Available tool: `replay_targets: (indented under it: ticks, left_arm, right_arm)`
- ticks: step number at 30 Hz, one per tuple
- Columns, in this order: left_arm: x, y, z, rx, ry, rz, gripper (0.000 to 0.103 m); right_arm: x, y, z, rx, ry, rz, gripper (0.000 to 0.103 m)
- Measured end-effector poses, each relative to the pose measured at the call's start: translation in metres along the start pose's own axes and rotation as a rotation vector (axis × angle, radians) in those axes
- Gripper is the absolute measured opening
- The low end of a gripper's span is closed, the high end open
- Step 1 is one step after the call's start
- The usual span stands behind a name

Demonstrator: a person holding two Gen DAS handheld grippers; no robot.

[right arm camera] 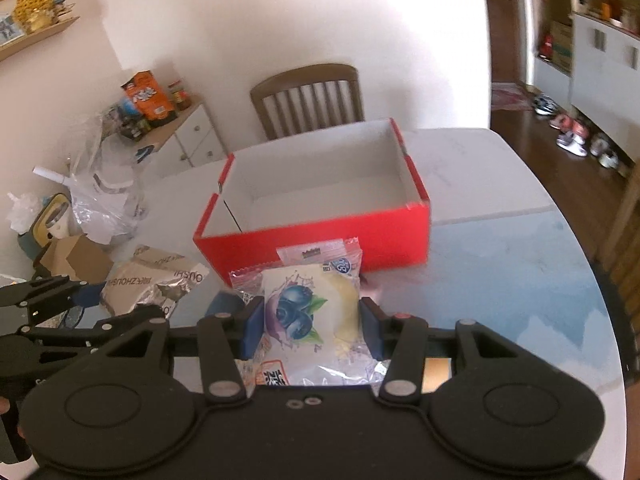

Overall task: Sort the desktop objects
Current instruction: 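Carry the foil bag with the left tool while the right tool carries the blueberry bag into the red box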

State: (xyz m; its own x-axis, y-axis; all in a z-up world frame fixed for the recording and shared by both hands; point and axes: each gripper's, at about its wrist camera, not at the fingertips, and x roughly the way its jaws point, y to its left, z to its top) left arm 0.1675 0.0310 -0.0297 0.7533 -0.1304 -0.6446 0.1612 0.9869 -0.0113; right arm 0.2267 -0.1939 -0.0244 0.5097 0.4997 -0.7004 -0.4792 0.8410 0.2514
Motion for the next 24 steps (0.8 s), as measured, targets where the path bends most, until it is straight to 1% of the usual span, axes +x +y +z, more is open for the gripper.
replay_targets:
  ticks: [2, 6, 13, 17, 20, 24]
  left_arm:
    - [0.009, -0.001, 0.009, -0.009, 0.005, 0.027, 0.052]
    - [0.031, -0.001, 0.029, -0.029, 0.017, 0.055, 0.052]
    - [0.073, 0.001, 0.06, -0.032, 0.034, 0.108, 0.052]
    - [0.098, 0.007, 0.074, -0.032, 0.055, 0.145, 0.052]
    - [0.113, 0.012, 0.08, -0.039, 0.074, 0.157, 0.052]
    - [0.138, 0.025, 0.086, -0.052, 0.118, 0.179, 0.052]
  right_arm:
    - [0.009, -0.004, 0.014, -0.026, -0.001, 0.015, 0.049]
    - [0.026, -0.013, 0.037, -0.063, 0.002, 0.042, 0.049]
    - [0.064, -0.027, 0.071, -0.114, 0.028, 0.046, 0.049]
    - [0.088, -0.035, 0.081, -0.127, 0.052, 0.037, 0.049]
    - [0.104, -0.035, 0.086, -0.151, 0.062, 0.03, 0.049]
    - [0.125, -0.033, 0.091, -0.176, 0.081, 0.026, 0.049]
